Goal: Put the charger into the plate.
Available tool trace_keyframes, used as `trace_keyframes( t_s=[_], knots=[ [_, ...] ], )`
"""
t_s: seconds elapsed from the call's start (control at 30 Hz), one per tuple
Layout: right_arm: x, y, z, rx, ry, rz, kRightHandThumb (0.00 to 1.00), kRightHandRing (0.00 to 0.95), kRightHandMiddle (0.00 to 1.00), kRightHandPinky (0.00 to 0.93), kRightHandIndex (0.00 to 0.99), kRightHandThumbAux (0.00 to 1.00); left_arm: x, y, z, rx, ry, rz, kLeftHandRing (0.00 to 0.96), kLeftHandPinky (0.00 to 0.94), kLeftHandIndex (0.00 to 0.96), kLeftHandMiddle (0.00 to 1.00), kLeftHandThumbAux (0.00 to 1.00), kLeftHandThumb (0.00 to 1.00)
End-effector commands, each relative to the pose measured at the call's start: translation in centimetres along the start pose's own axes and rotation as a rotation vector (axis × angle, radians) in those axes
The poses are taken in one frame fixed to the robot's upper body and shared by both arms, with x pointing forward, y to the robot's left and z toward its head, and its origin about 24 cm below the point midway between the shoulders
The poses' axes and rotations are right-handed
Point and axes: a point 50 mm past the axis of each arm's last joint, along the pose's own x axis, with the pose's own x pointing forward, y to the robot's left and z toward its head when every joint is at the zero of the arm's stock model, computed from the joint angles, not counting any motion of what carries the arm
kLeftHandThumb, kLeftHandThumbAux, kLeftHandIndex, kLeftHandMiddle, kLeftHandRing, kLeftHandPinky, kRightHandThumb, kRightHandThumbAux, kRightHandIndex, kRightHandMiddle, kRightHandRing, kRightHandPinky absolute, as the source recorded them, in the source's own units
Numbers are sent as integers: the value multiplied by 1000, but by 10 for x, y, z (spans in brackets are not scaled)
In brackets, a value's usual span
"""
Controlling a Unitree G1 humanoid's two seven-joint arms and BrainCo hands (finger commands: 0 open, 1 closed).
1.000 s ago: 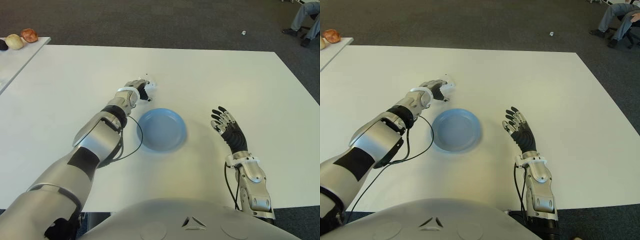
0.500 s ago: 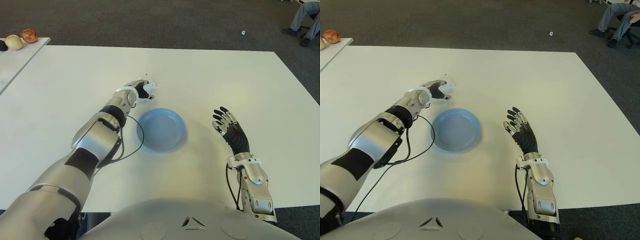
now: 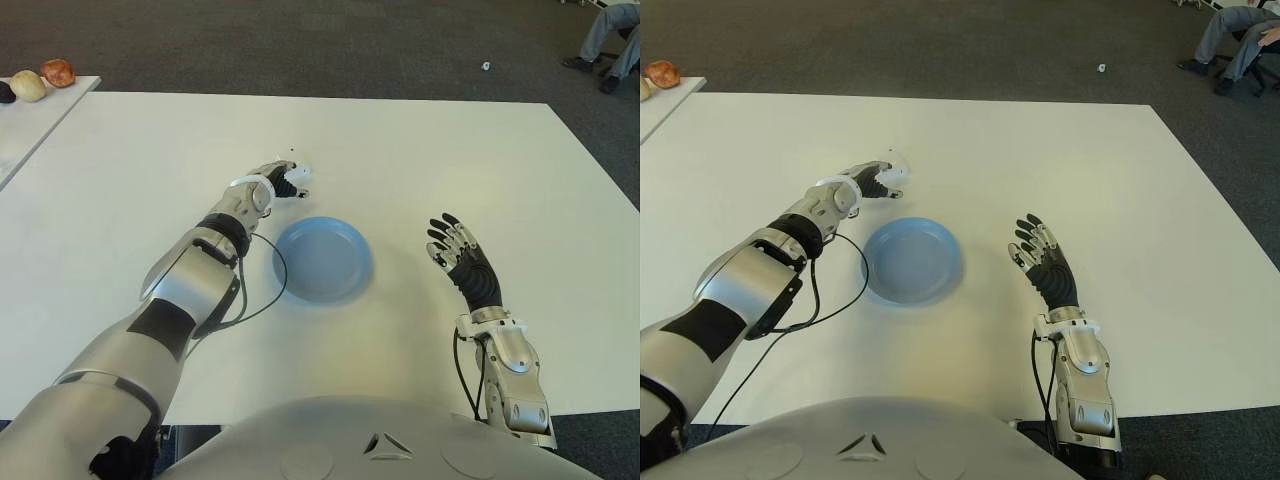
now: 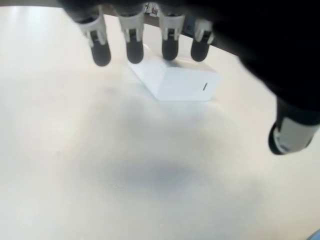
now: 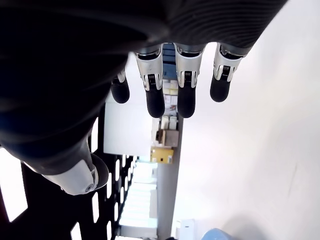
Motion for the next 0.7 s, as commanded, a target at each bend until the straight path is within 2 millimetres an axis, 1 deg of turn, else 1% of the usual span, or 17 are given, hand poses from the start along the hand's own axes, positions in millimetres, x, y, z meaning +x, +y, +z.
trace_keyframes(
  t_s=[0.03,0.17,0.3,0.43,0.6,0.7],
  knots=[
    [-1,0,-2,12,17,-7,0,127,152,97,58,648,-6,-38,-26,15,67,-184,0,0,0,0,456,0],
    [-1,0,-2,10,16,-7,0,127,151,98,56,646,-8,-35,-30,61,48,-214,0,0,0,0,464,0],
    [-1,0,-1,11,15,-10,0,129,155,99,57,640,-10,-24,-39,128,25,-246,0,0,0,0,467,0],
    [0,-1,-1,12,15,-14,0,132,158,102,59,638,-11,-14,-41,162,15,-261,0,0,0,0,463,0],
    [1,-1,0,8,13,-14,0,133,160,100,63,635,-13,4,-42,218,-13,-274,0,0,0,0,469,0],
    [2,-1,0,6,11,-14,0,134,160,97,64,632,-14,9,-42,246,-29,-280,0,0,0,0,476,0]
  ],
)
